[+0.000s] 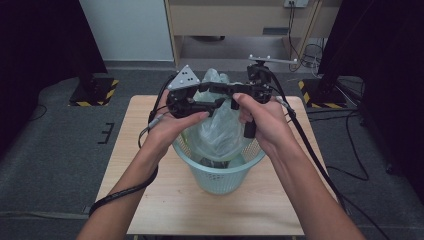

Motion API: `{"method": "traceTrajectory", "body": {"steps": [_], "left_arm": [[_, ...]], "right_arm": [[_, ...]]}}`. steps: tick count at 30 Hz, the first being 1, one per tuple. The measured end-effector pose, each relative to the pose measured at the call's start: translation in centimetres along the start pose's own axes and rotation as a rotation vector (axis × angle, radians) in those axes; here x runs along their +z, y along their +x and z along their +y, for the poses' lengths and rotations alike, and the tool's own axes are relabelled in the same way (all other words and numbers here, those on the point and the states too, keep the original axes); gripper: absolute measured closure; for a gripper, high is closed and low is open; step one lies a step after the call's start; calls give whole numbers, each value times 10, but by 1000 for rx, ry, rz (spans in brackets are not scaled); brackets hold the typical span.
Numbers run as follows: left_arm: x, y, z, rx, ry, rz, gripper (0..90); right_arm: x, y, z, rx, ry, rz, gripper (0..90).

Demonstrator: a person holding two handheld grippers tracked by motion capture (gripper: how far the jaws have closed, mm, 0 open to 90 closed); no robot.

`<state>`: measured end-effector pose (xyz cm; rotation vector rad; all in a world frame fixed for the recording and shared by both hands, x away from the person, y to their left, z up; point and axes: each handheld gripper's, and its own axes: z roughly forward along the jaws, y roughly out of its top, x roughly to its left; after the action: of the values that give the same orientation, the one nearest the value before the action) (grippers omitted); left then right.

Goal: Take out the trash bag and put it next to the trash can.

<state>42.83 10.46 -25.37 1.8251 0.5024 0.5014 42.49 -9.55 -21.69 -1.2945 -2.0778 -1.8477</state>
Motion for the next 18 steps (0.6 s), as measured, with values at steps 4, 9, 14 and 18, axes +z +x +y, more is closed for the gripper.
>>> {"method": "traceTrajectory", "body": {"steps": [4,9,14,18], "left_arm": [[-2,-2,0,42,6,1,649],[-7,-5,1,52,28,-21,883],[-12,0,-2,27,39,-12,894],[-15,4,-1,-2,24,-13,894]], "right_arm": [[-2,3,-3,-19,5,4,900],[-4,6,-7,-51,-2,9,815],[-15,11,-9,-138,-34,-55,549],[-22,6,-16,-208,-76,-101,374]]}}
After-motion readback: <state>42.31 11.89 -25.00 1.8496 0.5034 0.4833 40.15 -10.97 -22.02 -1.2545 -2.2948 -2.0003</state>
